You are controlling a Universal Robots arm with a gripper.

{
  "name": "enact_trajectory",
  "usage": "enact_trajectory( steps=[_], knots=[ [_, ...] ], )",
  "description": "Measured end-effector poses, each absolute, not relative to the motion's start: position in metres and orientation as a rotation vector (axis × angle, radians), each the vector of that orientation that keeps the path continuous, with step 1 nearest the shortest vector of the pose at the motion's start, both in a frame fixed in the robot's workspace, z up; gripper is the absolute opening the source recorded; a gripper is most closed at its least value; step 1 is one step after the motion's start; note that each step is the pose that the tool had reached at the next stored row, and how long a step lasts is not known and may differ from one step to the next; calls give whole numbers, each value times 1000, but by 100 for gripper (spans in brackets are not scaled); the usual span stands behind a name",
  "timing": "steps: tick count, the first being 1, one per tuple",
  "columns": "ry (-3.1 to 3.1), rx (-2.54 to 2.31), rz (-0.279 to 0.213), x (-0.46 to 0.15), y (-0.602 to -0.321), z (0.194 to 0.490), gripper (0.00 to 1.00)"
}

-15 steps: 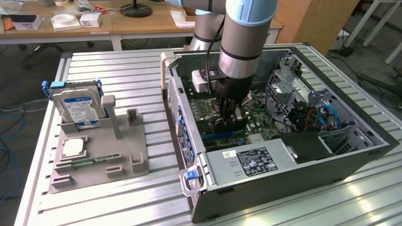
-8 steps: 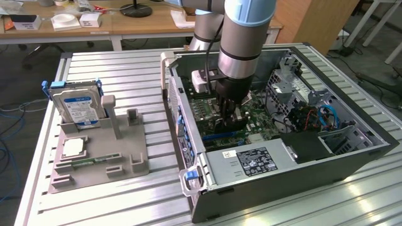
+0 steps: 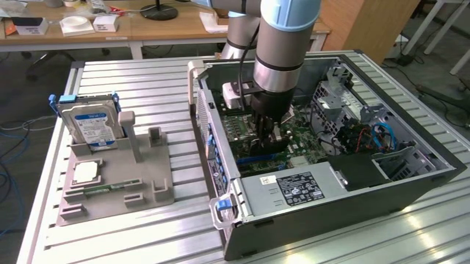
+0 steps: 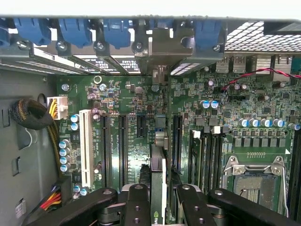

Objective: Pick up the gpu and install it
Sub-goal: 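Insert the gpu into the slot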

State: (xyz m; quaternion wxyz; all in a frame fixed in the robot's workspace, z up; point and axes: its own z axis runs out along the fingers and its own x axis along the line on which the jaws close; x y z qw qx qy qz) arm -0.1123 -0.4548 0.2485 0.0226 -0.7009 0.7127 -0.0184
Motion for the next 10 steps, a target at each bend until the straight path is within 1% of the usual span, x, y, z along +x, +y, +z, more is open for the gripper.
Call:
enact_trajectory(
  steps=[10],
  knots=[
    [2209, -2170, -58, -112, -456, 248, 26]
  ],
)
